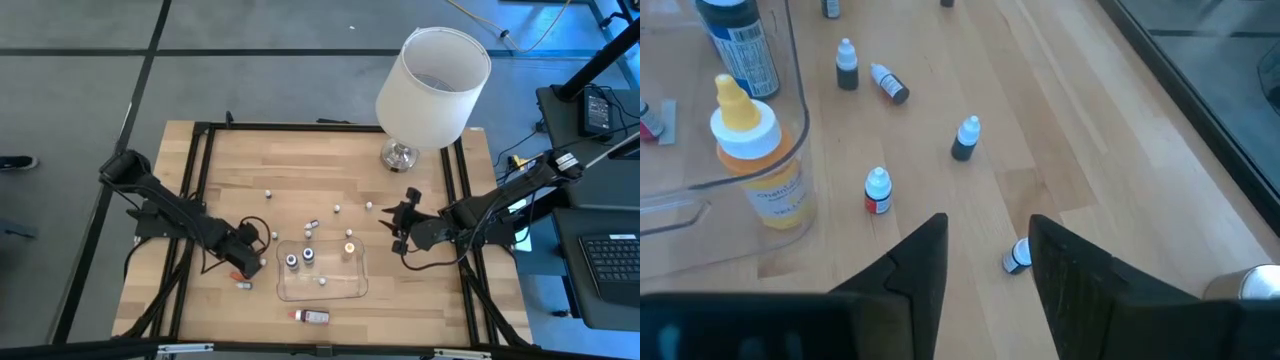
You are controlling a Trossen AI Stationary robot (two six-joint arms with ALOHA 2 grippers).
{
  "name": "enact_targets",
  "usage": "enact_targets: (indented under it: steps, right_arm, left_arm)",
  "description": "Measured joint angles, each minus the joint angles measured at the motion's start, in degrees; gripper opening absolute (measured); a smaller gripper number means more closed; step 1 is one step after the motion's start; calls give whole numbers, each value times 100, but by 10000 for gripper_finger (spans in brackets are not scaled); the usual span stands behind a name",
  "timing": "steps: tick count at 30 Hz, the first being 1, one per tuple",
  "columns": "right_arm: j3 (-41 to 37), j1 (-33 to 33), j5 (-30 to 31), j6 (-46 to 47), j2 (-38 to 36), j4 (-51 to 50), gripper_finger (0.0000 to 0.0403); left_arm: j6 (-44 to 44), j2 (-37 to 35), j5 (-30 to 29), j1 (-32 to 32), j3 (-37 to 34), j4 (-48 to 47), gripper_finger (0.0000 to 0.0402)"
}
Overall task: Pick & Place food coloring
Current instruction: Put the big orange food coloring bottle into the container
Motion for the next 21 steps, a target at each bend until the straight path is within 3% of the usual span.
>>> enact_targets:
  steps: [21]
  right_arm:
    - [0, -79, 0, -4, 246, 7, 145]
  left_arm:
    - [169, 342, -99, -2, 0, 122, 263]
